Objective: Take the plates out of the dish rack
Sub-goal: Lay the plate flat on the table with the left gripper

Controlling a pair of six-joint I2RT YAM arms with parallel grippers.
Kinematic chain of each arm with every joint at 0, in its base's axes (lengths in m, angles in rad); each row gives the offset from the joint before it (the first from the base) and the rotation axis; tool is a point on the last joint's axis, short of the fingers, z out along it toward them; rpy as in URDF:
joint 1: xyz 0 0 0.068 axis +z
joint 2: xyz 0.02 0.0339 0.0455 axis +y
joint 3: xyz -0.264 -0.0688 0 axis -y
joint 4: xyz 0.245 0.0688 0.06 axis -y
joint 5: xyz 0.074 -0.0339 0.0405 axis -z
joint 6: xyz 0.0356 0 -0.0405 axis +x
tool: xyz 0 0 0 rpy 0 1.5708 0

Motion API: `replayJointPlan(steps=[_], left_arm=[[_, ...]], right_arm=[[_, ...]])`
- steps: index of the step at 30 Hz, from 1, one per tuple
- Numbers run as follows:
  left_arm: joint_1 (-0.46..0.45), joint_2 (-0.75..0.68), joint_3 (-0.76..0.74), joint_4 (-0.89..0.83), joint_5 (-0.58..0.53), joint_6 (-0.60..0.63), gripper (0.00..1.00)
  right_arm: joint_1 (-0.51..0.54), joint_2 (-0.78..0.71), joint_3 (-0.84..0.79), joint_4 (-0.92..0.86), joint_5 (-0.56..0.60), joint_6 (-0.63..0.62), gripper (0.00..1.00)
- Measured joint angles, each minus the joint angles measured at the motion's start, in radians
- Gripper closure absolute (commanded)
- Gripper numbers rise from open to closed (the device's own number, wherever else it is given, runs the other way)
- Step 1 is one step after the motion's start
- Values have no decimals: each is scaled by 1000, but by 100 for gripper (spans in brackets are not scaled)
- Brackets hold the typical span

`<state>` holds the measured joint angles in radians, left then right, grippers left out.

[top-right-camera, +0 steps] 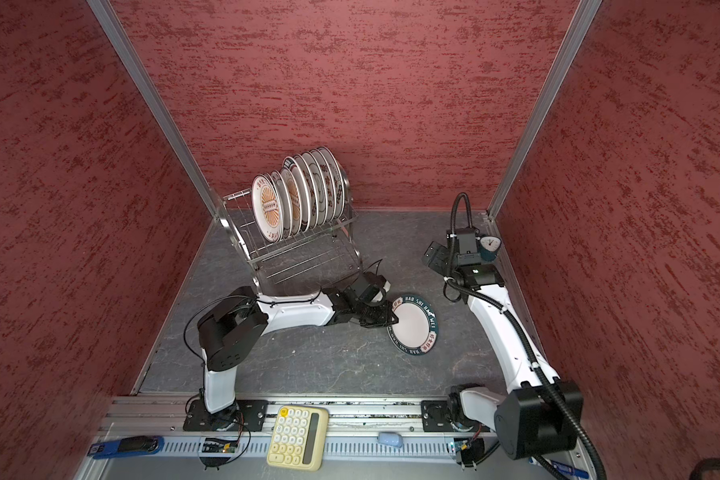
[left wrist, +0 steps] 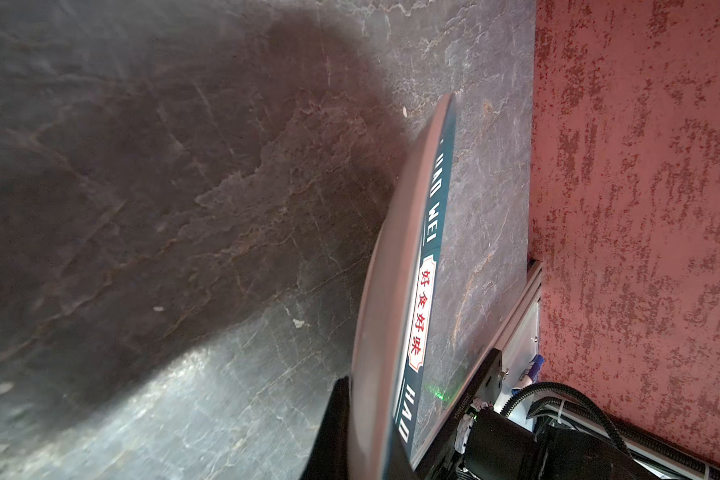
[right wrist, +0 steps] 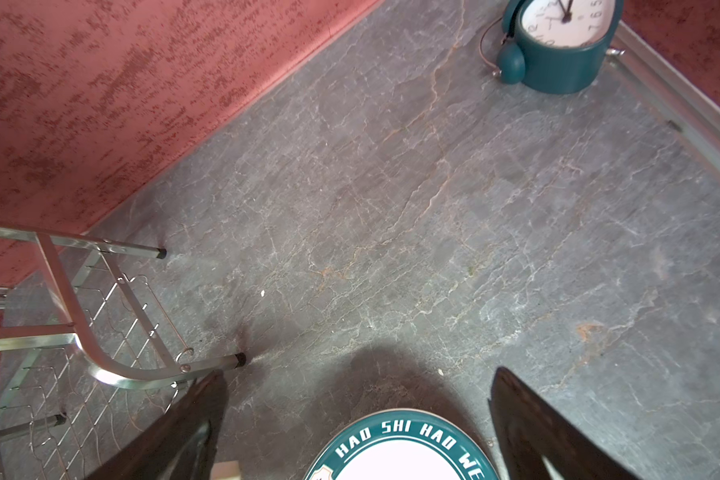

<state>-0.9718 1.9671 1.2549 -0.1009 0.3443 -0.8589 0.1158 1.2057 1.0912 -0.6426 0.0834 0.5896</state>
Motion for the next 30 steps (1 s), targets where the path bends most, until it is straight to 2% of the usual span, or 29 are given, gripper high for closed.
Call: replayJointPlan(steps=[6,13,25,30], left_arm=[[-5,7,6,-11,-2,-8,87],[-18,11,21,-59,-13,-20,72],[-24,35,44,-126,-33,-29,50],[-32,40,49,-161,-42,-29,45]], right_arm=[[0,-13,-1,11,1,-4,1],[0,-13,-2,11,1,-8,1],[0,-14,-11,14,-1,-39,1],[0,-14,-12,14,-2,-52,1]])
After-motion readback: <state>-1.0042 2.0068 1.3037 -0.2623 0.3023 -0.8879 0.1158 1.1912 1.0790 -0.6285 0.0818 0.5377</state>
